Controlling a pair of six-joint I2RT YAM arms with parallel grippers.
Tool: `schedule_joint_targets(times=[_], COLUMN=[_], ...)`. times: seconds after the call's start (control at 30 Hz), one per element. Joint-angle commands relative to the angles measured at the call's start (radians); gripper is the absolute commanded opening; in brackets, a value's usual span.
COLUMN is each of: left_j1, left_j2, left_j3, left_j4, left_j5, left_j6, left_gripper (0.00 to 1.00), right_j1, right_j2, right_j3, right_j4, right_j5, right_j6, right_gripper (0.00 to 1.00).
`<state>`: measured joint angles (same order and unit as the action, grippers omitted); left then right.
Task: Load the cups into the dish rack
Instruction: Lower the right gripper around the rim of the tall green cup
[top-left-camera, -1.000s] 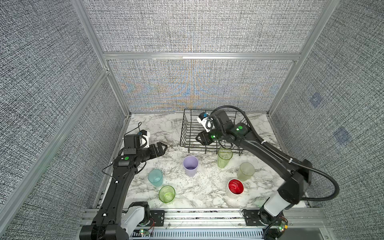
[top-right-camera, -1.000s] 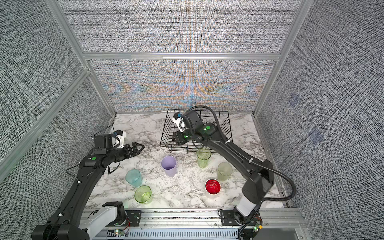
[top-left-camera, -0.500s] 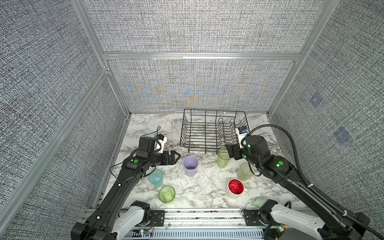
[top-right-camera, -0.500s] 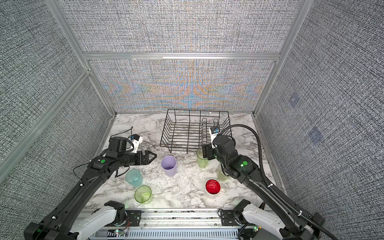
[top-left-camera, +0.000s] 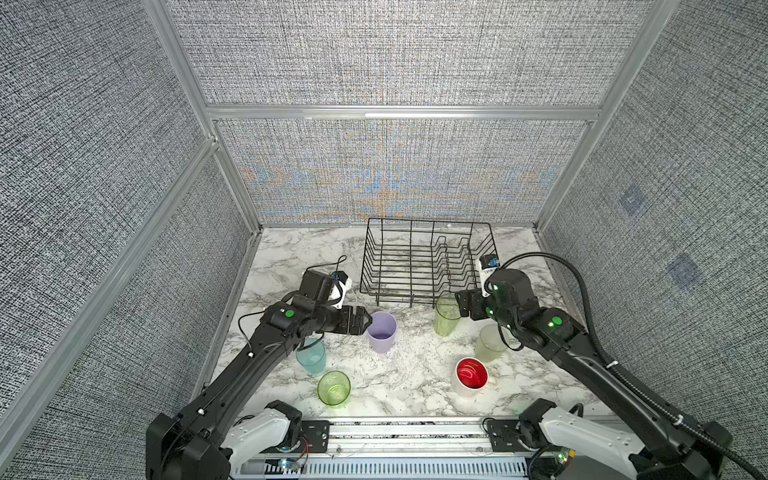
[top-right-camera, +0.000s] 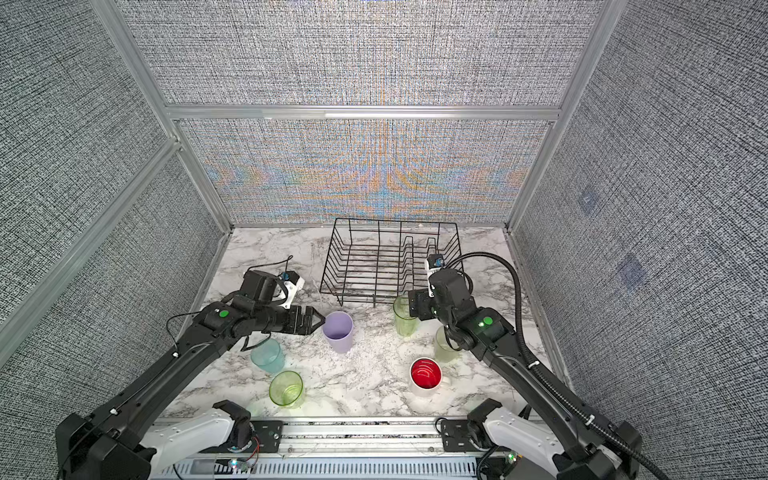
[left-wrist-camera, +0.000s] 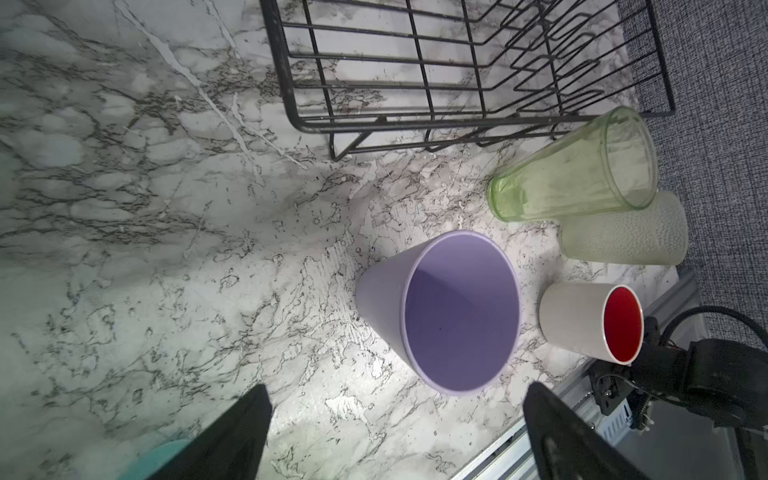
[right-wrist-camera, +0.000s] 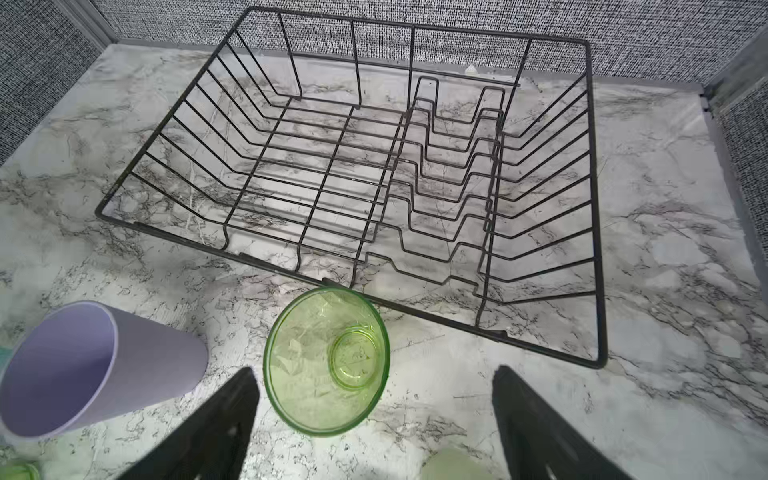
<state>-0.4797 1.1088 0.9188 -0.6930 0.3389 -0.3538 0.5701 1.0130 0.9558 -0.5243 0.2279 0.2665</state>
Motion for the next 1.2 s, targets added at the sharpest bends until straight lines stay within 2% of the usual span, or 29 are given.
schedule_joint_targets(times=[0.0,0.2,0.3,0.5,0.6,0.7,0.8,0.87,1.0,1.07,1.17], left_j1=[-0.011,-0.027,-0.030,-0.031,-0.031,-0.032,-0.032,-0.032,-0.031,-0.031,-0.031], left_j2=[0.029,0.068,0.074,0.057,0.048,0.029,0.028,0.020,0.007,0.004,-0.013], left_j3=[0.006,0.014,0.037,0.021,0.026,0.006,0.018,0.011,-0.002,0.011,-0.010], left_j4=[0.004,0.014,-0.004,0.018,0.009,0.044,0.044,0.059,0.108,0.106,0.131], left_j5=[-0.011,-0.008,-0.009,-0.026,-0.051,-0.086,-0.111,-0.140,-0.153,-0.155,-0.190], left_j6=[0.014,0.025,0.030,0.035,0.041,0.041,0.038,0.030,-0.015,-0.035,-0.060], left_gripper=[0.96,0.96,0.96,0.96,0.96,0.96,0.96,0.96,0.96,0.96,0.96], right_j1=[-0.003,-0.006,-0.007,-0.006,-0.011,-0.053,-0.062,-0.065,-0.068,-0.069,-0.069], right_j2=[0.000,0.009,0.012,-0.009,-0.077,-0.110,-0.085,-0.070,-0.043,-0.028,0.005], right_j3=[0.011,0.014,0.010,0.003,-0.070,-0.101,-0.077,-0.071,-0.032,-0.014,0.009], right_j4=[-0.021,-0.025,-0.036,-0.039,0.001,-0.004,-0.085,-0.120,-0.198,-0.210,-0.205], right_j5=[-0.005,-0.006,0.005,0.050,0.143,0.091,0.132,0.160,0.144,0.084,-0.019], right_j6=[0.011,0.008,0.027,0.073,0.156,0.180,0.230,0.250,0.263,0.249,0.227], right_gripper=[0.89,0.89,0.99,0.99,0.99,0.99,0.99,0.98,0.96,0.92,0.81])
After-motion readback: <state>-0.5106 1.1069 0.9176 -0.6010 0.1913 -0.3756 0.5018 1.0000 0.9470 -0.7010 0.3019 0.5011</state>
